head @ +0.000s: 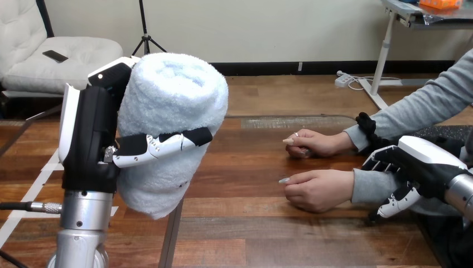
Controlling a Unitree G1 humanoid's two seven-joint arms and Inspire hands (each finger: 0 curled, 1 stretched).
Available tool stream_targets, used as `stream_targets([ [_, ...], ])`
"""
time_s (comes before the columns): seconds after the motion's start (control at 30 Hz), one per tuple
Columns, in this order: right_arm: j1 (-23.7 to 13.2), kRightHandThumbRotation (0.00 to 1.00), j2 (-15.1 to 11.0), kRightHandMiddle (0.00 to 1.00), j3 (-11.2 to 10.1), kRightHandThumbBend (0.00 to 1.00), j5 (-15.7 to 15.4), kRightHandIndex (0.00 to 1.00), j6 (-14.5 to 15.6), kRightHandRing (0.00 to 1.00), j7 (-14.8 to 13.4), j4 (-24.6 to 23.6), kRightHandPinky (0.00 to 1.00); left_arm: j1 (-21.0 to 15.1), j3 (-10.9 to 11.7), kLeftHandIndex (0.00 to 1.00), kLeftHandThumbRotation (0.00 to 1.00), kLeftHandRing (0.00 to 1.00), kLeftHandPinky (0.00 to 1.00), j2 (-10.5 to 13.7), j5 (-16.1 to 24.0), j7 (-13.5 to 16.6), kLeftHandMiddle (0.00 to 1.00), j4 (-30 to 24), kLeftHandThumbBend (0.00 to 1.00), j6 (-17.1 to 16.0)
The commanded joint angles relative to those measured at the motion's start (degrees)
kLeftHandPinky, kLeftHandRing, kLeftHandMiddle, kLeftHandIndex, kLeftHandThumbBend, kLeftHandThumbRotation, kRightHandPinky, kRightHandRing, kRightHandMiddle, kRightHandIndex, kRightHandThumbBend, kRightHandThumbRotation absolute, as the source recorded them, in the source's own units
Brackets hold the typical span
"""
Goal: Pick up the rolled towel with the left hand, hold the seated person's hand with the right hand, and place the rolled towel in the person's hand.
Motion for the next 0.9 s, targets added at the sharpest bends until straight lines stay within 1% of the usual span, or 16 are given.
stream_targets([
  [0.0, -2.9, 0.04, 0.1, 0.62, 0.6, 0.98, -0.4, 0.61, -1.5, 0.59, -3.3, -1.3, 0.55, -3.2, 1.4, 0.40, 0.00, 0.30, 0.26, -0.1, -0.2, 0.4, 0.35, 0.0, 0.75, -2.0],
  [0.17, -2.5, 0.03, 0.6, 0.59, 1.0, 0.97, -1.2, 0.59, -2.5, 0.56, -6.1, -1.4, 0.52, -3.2, 1.4, 0.40, 0.00, 0.30, 0.26, -0.1, -0.6, 0.2, 0.36, 0.1, 0.75, -1.9],
  [0.27, -2.4, 0.02, 0.9, 0.57, 1.2, 0.97, -1.3, 0.57, -2.8, 0.54, -7.1, -1.2, 0.50, -3.2, 1.4, 0.40, 0.00, 0.30, 0.26, -0.2, -0.5, 0.1, 0.36, -0.2, 0.75, -1.7],
  [0.6, -2.7, 0.02, 1.6, 0.52, 2.1, 0.94, -1.0, 0.53, -2.9, 0.48, -8.1, -0.5, 0.44, -3.3, 1.5, 0.40, 0.00, 0.30, 0.26, -0.3, 0.4, 0.6, 0.35, -0.4, 0.75, -1.7],
  [0.87, -2.9, 0.02, 1.9, 0.49, 2.7, 0.92, -1.2, 0.50, -3.2, 0.45, -8.4, -0.4, 0.41, -3.3, 1.5, 0.40, 0.00, 0.30, 0.26, -0.4, -0.5, 0.1, 0.36, 0.0, 0.75, -1.9],
])
